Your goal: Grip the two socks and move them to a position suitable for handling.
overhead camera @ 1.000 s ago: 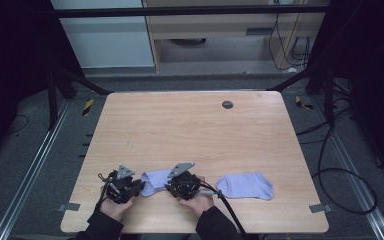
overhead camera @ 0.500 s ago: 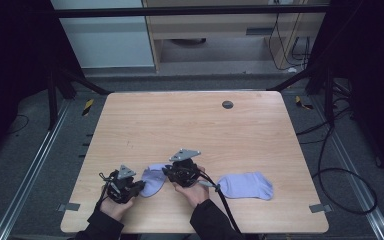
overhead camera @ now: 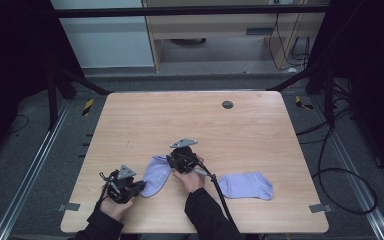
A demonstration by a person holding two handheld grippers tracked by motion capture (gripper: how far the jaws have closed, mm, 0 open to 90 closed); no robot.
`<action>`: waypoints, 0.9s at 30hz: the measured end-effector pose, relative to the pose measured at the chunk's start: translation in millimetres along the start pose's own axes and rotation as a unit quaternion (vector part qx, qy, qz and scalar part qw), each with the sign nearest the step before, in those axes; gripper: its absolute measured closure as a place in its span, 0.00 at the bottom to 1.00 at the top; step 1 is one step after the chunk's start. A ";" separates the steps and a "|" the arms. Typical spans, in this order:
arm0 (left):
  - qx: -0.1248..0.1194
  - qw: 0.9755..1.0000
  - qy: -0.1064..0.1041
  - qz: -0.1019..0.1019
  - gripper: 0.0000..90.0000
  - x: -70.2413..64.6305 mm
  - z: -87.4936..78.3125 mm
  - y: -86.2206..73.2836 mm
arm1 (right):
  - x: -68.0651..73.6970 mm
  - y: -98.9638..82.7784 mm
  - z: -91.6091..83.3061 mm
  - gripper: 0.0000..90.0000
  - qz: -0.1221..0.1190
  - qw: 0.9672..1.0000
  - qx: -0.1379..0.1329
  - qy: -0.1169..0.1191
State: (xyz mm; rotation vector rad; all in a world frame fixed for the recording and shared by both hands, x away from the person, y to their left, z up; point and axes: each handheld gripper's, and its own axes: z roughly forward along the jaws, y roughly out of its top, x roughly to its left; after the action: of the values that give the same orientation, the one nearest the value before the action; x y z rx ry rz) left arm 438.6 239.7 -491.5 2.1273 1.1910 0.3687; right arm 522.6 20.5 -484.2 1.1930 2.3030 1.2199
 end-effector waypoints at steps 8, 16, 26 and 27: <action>-0.032 0.999 0.014 -0.023 0.78 1.7 -11.2 0.2 | -9.0 9.4 -10.7 0.69 -0.024 0.999 -0.019 -0.016; -0.016 0.999 0.032 -0.041 0.68 0.5 -11.7 -3.4 | -19.3 2.5 0.0 0.68 -0.028 0.999 0.020 -0.021; 0.009 0.999 0.042 -0.033 0.79 -4.6 -5.4 -4.0 | -22.9 -4.4 11.9 0.83 -0.019 0.998 0.051 -0.023; 0.010 0.999 0.043 -0.032 0.83 -4.8 -5.3 -3.7 | -22.7 -4.7 12.1 0.86 -0.020 0.998 0.055 -0.024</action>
State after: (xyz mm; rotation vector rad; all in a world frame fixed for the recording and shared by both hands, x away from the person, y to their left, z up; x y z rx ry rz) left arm 430.8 239.2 -489.7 2.1025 1.3127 0.4250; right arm 541.1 8.4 -498.2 1.1933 2.3730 1.0509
